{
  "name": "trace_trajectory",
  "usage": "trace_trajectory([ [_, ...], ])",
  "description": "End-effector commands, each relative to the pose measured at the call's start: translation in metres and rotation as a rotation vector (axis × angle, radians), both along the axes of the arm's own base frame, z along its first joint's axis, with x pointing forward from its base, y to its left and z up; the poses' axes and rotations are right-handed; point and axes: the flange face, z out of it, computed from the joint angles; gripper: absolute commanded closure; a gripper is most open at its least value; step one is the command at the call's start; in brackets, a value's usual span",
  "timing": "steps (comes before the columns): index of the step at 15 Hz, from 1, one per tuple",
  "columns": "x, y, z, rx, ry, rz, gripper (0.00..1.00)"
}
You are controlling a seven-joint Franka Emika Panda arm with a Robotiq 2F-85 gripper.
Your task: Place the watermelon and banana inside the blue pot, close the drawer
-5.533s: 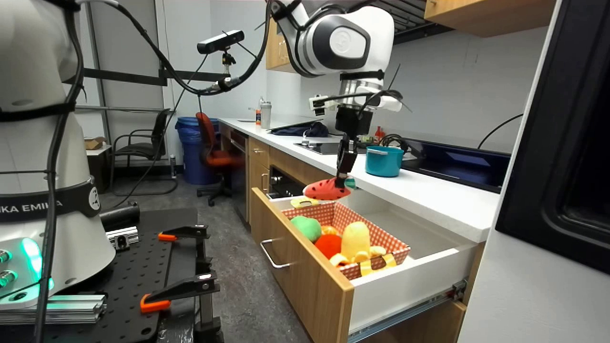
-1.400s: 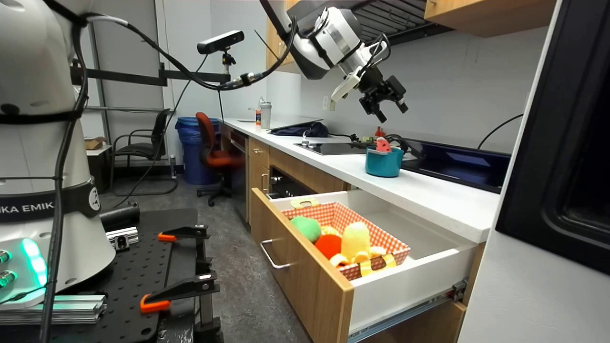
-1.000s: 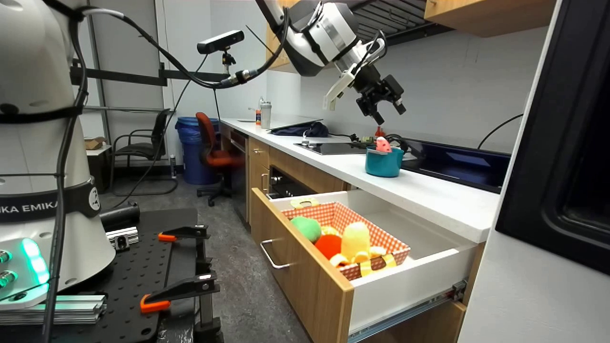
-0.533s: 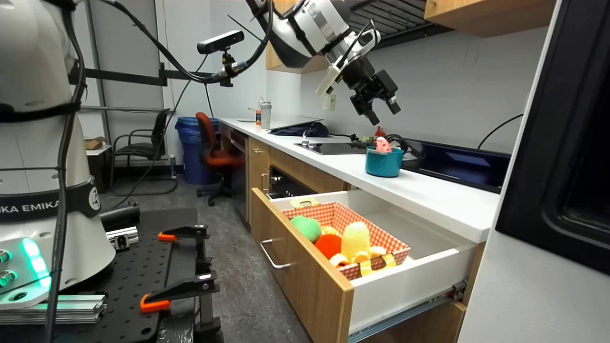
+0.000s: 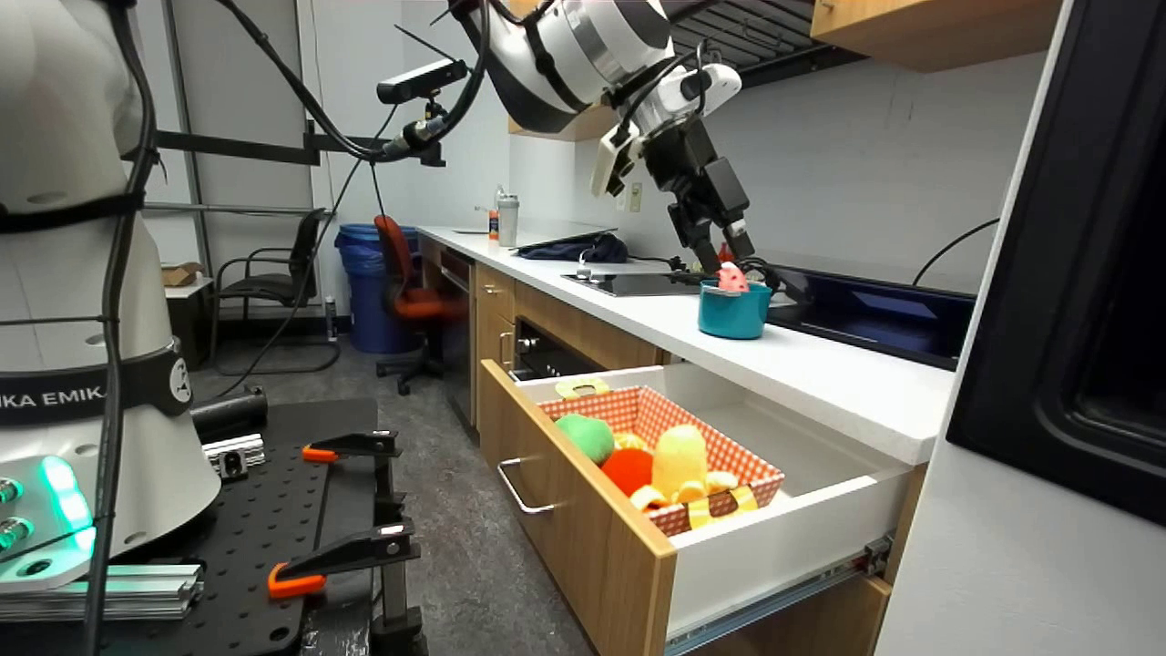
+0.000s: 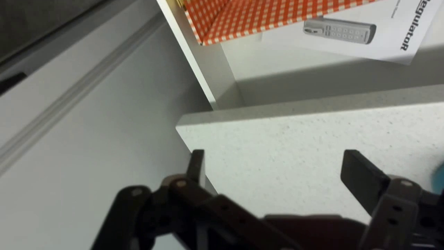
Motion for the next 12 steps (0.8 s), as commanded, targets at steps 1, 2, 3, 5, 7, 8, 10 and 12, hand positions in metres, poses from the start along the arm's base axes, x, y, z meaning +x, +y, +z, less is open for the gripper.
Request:
trace_trajectory([
  [1,-0.019,-0.03,-0.01,0.091,0.034,-0.123,0.0],
  [2,-0.022,-0.038,-0.015,0.109,0.046,-0.156,0.0],
  [3,-0.025,-0.045,-0.02,0.126,0.059,-0.188,0.0],
  [5,-0.031,-0.058,-0.031,0.153,0.084,-0.244,0.0],
  [7,-0.036,-0.07,-0.043,0.177,0.113,-0.294,0.0],
  [8,-0.039,-0.076,-0.049,0.192,0.131,-0.318,0.0],
  [10,-0.043,-0.085,-0.061,0.211,0.156,-0.362,0.0],
  [12,-0.045,-0.093,-0.071,0.234,0.183,-0.397,0.0],
])
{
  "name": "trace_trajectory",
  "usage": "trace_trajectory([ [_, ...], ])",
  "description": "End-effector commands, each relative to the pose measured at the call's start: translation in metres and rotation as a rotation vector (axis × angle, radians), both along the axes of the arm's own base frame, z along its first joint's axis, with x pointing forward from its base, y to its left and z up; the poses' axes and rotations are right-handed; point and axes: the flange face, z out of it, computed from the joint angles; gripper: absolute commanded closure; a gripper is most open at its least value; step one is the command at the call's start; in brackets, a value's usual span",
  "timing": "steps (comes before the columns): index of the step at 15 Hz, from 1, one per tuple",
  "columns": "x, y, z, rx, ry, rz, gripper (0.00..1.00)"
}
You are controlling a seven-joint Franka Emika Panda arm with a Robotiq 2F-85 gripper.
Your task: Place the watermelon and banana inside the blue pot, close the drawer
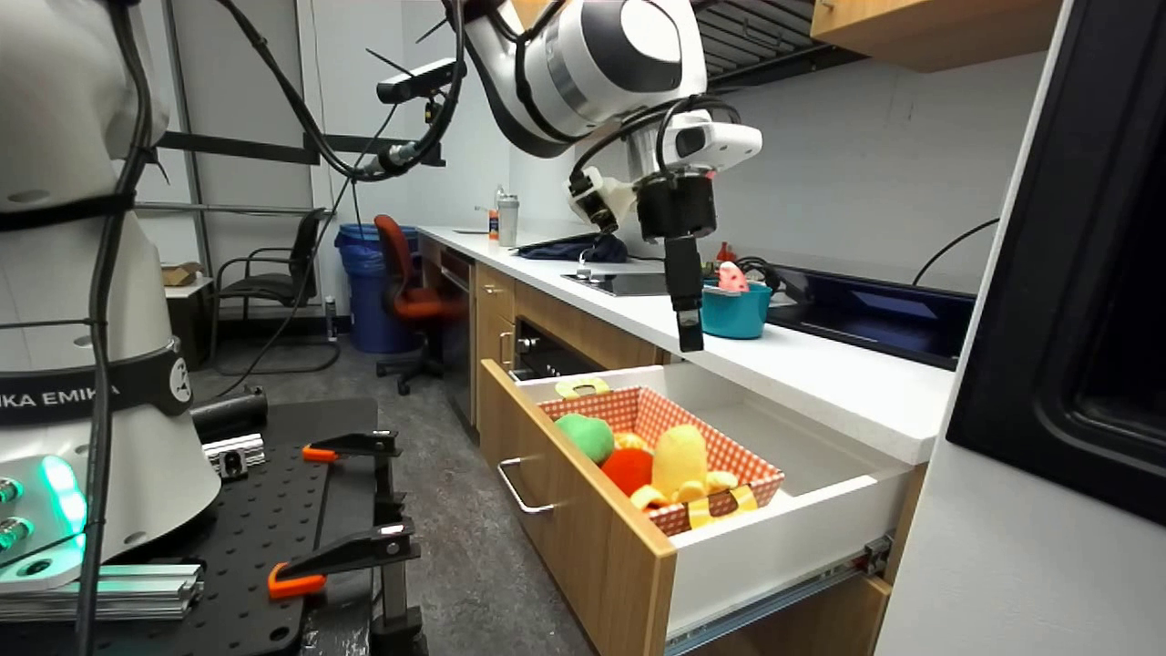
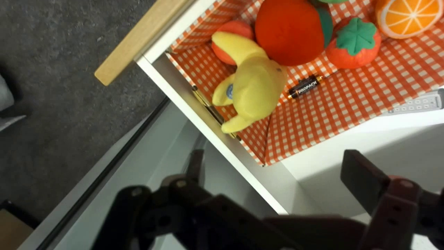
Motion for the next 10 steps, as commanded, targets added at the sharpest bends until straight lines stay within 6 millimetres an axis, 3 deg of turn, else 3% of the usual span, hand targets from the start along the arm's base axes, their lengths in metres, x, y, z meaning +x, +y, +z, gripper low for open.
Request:
trace_trajectory([
  [1,-0.003,-0.014,-0.015,0.059,0.04,-0.058,0.0],
  [10,0.015,-0.034,-0.043,0.111,0.091,-0.137,0.0],
])
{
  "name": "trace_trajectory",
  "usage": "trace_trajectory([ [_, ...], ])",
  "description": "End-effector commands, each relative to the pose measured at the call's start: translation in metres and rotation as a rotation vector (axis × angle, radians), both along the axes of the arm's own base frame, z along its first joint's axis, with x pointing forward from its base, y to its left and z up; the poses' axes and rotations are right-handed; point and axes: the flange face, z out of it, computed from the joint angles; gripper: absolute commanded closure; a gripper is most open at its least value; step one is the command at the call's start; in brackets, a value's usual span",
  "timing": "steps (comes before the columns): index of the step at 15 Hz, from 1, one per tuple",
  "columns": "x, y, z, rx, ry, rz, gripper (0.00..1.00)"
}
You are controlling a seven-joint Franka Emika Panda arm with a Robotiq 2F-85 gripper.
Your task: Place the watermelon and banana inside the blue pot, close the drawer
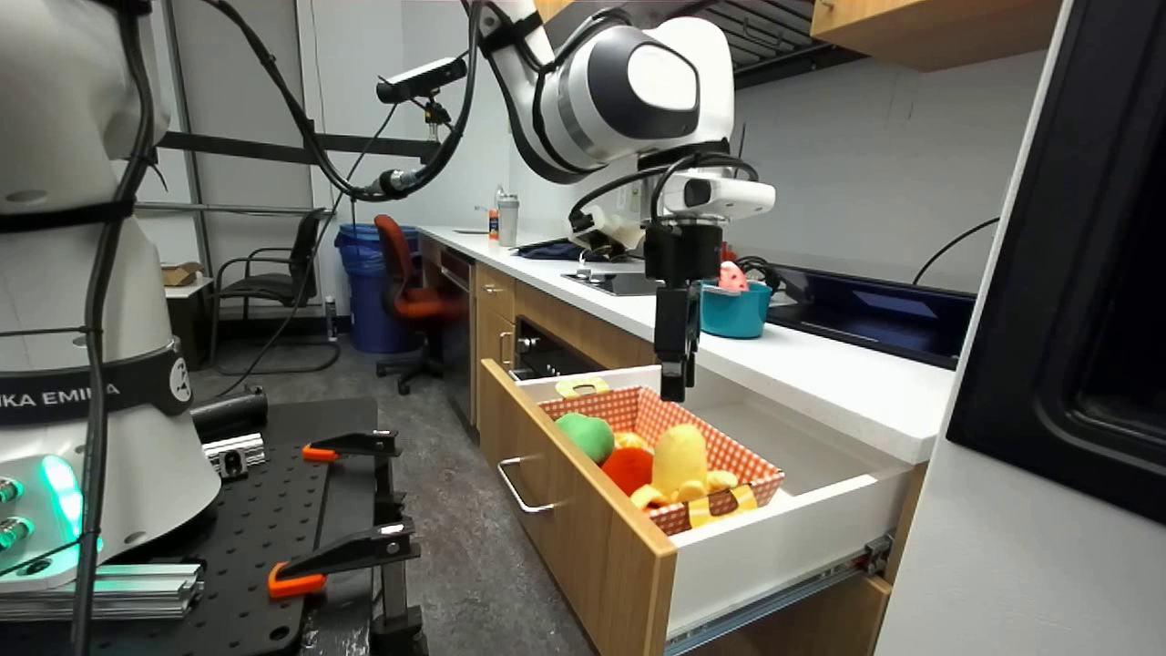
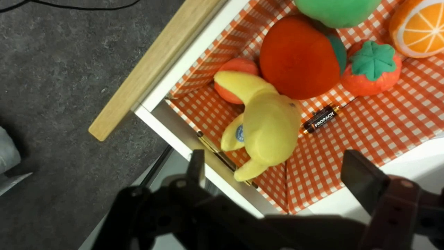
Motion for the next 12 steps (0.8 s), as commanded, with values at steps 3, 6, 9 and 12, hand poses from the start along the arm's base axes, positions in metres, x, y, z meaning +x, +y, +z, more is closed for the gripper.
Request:
trace_trajectory([
  [3,0.023,-0.018,-0.01,0.021,0.02,-0.026,0.0],
  [6,0.029,-0.022,-0.018,0.026,0.034,-0.038,0.0],
  [9,0.031,-0.024,-0.029,0.028,0.06,-0.04,0.0],
  [12,0.033,-0.025,-0.041,0.038,0.083,-0.043,0.0],
])
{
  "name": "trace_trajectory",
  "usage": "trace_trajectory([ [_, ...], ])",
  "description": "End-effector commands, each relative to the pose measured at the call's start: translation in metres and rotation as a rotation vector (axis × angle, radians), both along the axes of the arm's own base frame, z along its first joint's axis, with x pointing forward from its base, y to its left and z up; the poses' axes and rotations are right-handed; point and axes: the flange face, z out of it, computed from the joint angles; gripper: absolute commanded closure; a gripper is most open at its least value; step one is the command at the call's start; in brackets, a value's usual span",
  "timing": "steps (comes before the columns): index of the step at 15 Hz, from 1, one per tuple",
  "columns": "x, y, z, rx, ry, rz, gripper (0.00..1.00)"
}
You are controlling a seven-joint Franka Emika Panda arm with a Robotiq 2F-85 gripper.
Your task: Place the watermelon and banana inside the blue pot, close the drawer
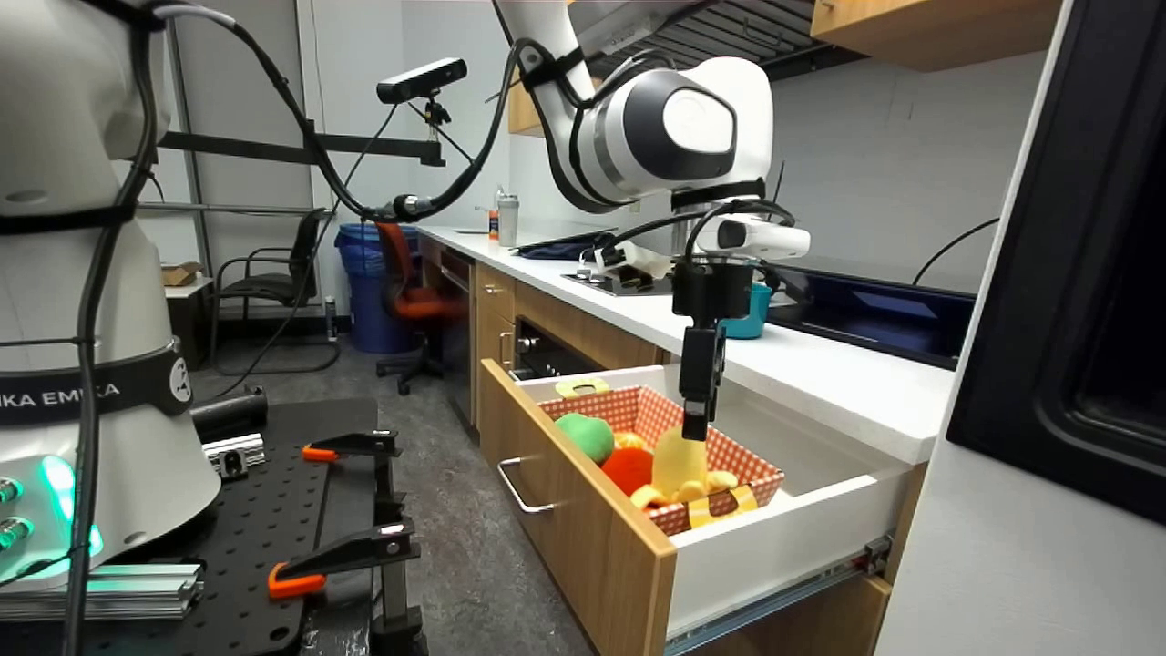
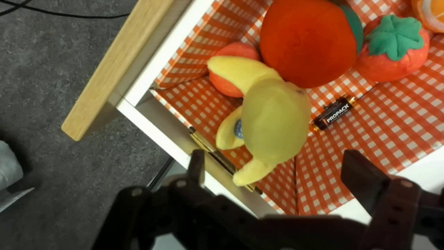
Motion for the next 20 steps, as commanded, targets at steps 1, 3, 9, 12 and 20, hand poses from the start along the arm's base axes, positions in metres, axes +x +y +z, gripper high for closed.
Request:
trace_trajectory([
  [1,0.008,-0.004,-0.011,0.027,0.046,-0.009,0.0],
  [3,0.01,-0.006,-0.016,0.036,0.061,-0.014,0.04],
  [9,0.015,-0.012,-0.023,0.028,0.101,-0.027,0.55],
  [12,0.018,-0.013,-0.02,0.019,0.108,-0.029,0.8],
  [20,0.0,0.009,0.011,0.013,0.124,0.053,0.98],
])
